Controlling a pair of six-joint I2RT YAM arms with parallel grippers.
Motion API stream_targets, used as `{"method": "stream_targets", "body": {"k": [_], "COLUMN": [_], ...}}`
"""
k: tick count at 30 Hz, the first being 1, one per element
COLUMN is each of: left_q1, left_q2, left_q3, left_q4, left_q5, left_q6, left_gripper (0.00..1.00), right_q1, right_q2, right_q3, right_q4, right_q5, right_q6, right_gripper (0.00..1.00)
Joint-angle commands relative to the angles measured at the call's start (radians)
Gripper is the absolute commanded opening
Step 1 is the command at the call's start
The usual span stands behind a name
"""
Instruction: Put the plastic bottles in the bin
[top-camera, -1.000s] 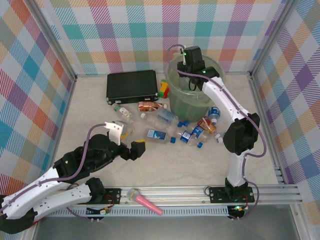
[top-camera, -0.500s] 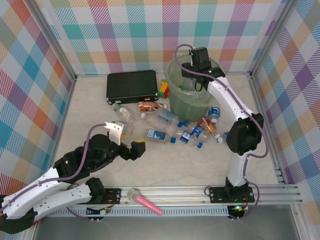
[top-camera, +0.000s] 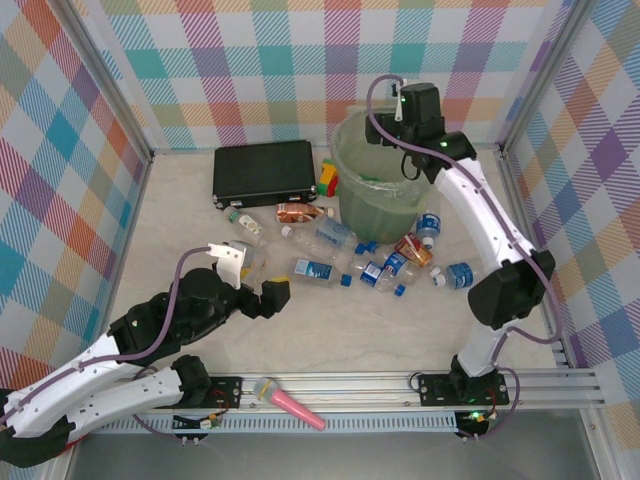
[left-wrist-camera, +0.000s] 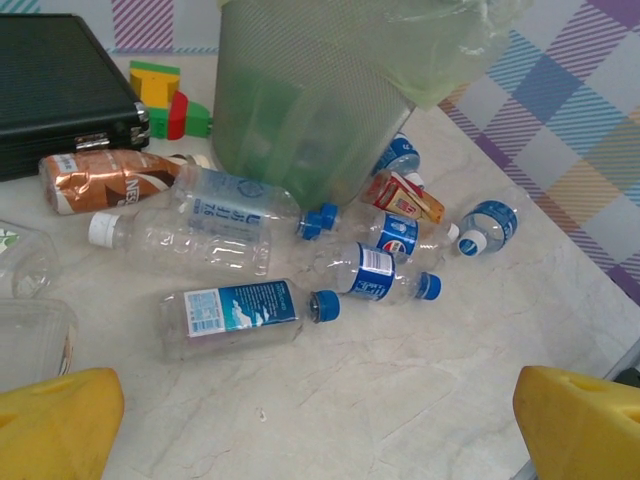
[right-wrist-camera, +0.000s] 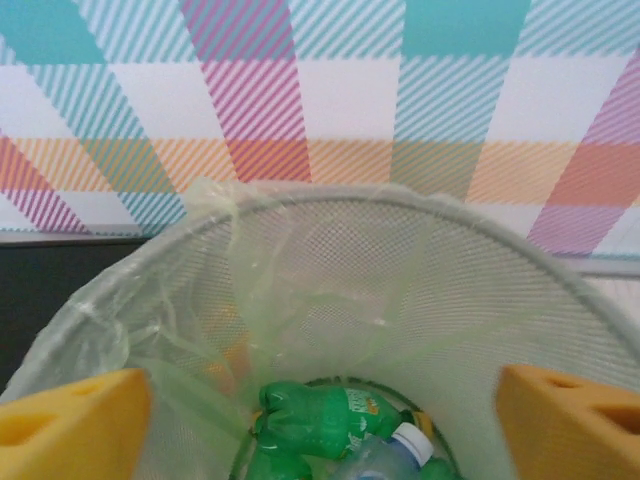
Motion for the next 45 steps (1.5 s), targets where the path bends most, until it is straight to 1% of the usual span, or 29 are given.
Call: {"method": "stream_targets", "body": {"k": [1,9,13,19,24,30,33,36,40,45], "left_q1": [-0.012,-0.006,0.032,0.169,0.271,0.373,0.423,0.457,0.481,0.483], "left_q2": [0.014,0.076,0.116,0.164,0.194,0.256,0.316,0.376,0.448,0.517], "left_q3": [-0.003,-0.016,-0.024,-0.062,-0.095,-0.184,-0.213,-0.242,-0.259,-0.231], "left_q4": [-0.025,-0.069,-0.108,-0.152,-0.188,-0.124,-0.105,-0.064,-0.021,0.027], "left_q5": [-0.057,-0.214,-0.266,-0.239,-0.209,-0.114,-0.084,-0.061,-0.054,-0.015], "left_q6": [-0.032,-0.111,-0.155,-0.215,-0.26,-0.261,-0.272,-0.274,-0.268,-0.237], "left_gripper": [1.0,1.0,0.99,1.0,1.0,1.0,0.97,0.95,0.92,0.88], "right_q1": [0.006,0.014,0.035,0.117,0.176,0.208,0.213,0.214,0.216,0.216], "right_q2": [-0.091,-0.289,-0.395,-0.531,-0.603,-0.638,-0.646,-0.652,-0.664,-0.671], "right_q3": [-0.04,-0.208,-0.319,-0.492,-0.596,-0.624,-0.619,-0.617,-0.625,-0.635], "right_q4": [-0.008,-0.006,0.008,0.03,0.044,0.043,0.038,0.034,0.036,0.039], "right_q5": [-0.052,-0.152,-0.207,-0.24,-0.252,-0.285,-0.303,-0.318,-0.317,-0.318], "right_q6": [0.032,0.122,0.161,0.187,0.208,0.223,0.221,0.22,0.218,0.215], "right_gripper": [0.99,0.99,0.99,0.99,0.99,0.99,0.99,0.99,0.99,0.99]}}
